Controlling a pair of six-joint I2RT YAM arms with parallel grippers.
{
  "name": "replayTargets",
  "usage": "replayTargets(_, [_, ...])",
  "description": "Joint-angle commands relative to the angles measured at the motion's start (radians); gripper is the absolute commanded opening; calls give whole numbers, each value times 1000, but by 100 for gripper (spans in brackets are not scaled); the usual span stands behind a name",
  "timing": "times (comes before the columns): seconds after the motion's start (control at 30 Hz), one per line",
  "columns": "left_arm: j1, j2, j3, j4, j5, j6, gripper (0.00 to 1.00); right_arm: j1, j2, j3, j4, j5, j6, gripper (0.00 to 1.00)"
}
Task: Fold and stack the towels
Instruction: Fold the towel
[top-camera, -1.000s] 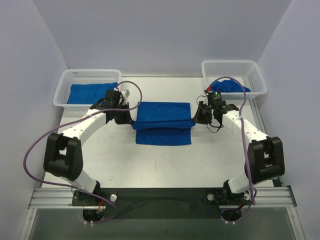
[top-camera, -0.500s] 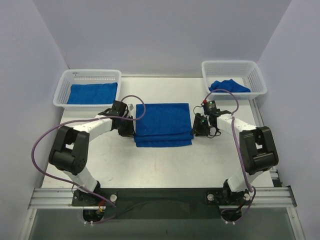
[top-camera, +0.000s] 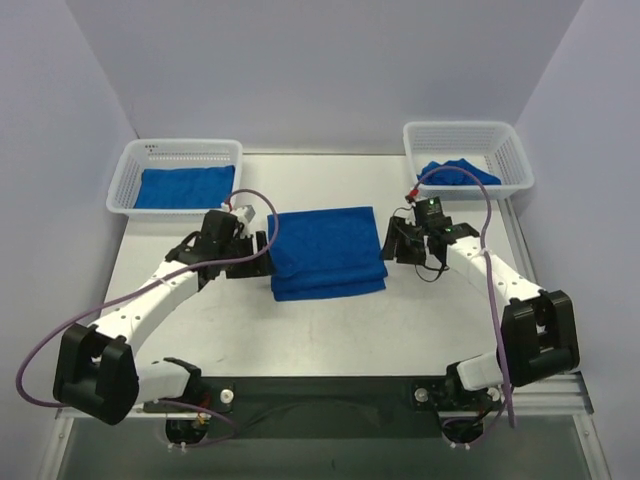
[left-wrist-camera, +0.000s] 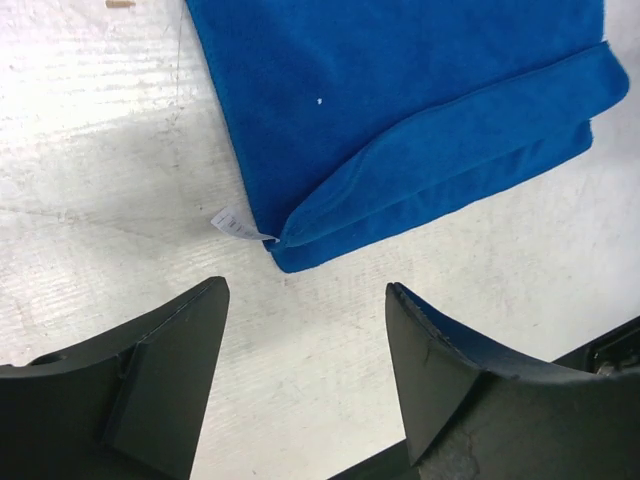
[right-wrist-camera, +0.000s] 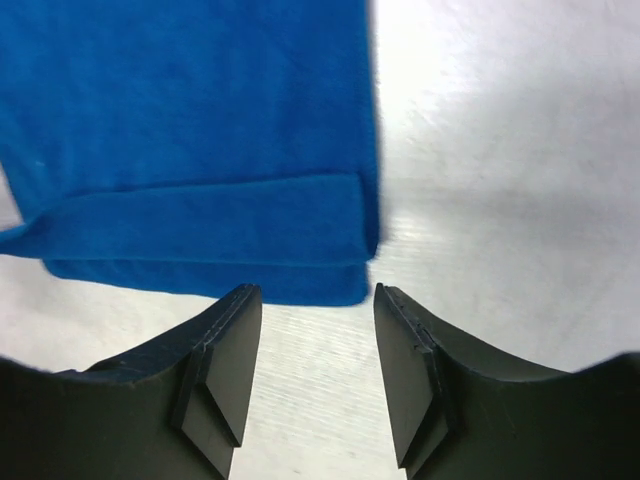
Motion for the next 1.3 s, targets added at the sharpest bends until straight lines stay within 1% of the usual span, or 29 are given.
replayTargets(0.0, [-7,3,51,7,-29,-14,73,38,12,89,-38,15,-30,48])
replayTargets(0.07, [-9,39,103,10,-32,-5,73,52,49,129,-43,28,-36,45])
replayTargets(0.1, [-9,85,120,10,-32,6,72,56,87,165,-43,36,-41,42])
replayTargets(0.17, [-15,137,177,10,-39,18,67,67,148,204,-43,59,-50,38])
replayTargets(0.23, [-21,214,214,10,-41,32,63,75,193,253,-44,70,-67,38])
replayTargets(0.27, [-32,237,228,7,-41,37,63,76,232,268,-46,76,-69,38])
replayTargets(0.3, [-38,274,258,5,-42,49,63,84,250,287,-47,83,-73,38])
replayTargets(0.4, [-56,323,288,-13,-58,77,65,86,299,299,-54,102,-89,39])
replayTargets(0.57, [-64,310,266,-35,-64,146,70,69,302,265,-75,113,-135,45])
replayTargets(0.7, [-64,274,223,-36,-65,207,73,30,300,238,-77,42,-173,46])
replayTargets(0.87, [-64,293,199,-39,-41,236,73,20,332,241,-78,-48,-202,46])
replayTargets(1.1, [-64,322,199,-38,-21,236,71,17,363,233,-77,-74,-201,46])
replayTargets(1.2, [-64,320,197,-38,7,232,66,18,366,230,-75,-81,-202,45])
replayTargets(1.27, [-64,319,196,-38,23,232,65,17,368,225,-73,-84,-205,45])
